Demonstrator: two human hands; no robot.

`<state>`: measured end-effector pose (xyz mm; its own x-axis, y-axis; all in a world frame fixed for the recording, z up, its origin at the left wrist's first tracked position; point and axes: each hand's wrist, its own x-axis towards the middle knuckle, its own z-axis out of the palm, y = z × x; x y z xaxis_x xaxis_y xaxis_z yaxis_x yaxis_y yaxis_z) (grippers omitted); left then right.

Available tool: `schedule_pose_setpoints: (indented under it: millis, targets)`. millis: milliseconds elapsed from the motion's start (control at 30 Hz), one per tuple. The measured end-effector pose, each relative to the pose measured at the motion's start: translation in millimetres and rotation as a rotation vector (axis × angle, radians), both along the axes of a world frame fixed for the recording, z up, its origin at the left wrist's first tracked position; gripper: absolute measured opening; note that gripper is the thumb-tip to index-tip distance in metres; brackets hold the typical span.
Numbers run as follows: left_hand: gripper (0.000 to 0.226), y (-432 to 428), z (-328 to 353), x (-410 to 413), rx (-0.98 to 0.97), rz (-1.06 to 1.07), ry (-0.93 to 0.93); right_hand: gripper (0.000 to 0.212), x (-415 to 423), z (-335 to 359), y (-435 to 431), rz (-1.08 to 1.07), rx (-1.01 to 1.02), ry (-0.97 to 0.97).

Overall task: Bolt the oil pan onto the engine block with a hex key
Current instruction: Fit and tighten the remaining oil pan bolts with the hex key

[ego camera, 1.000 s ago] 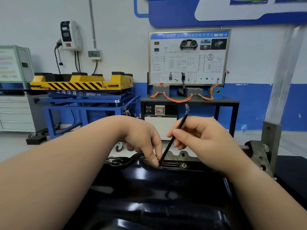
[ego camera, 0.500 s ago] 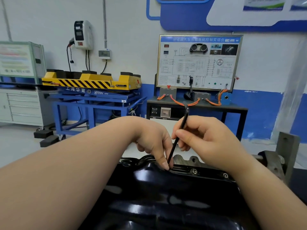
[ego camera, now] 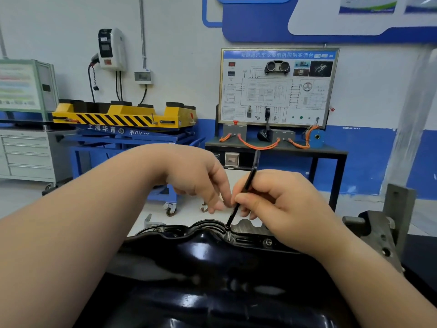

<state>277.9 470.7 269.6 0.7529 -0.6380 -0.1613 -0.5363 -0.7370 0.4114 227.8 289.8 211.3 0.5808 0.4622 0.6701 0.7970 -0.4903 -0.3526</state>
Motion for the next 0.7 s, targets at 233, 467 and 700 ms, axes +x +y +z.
schedule_pose_setpoints:
  millis: [233, 467, 700]
  targets:
    - [0.027, 0.9, 16.9, -22.2, -0.178, -0.138, -0.121, 0.011, -3.6, 0.7, 2.3, 0.041, -0.026, 0.005]
    - [0.015, 3.2, 21.5, -31.6, -0.393, -0.135, -0.029, 0.015, -7.5, 0.1, 2.6, 0.02, -0.052, -0.015]
    - [0.017, -2.1, 17.7, -28.2, -0.41, -0.121, 0.027, 0.019, -8.1, -0.3, 2.3, 0.012, -0.074, -0.029]
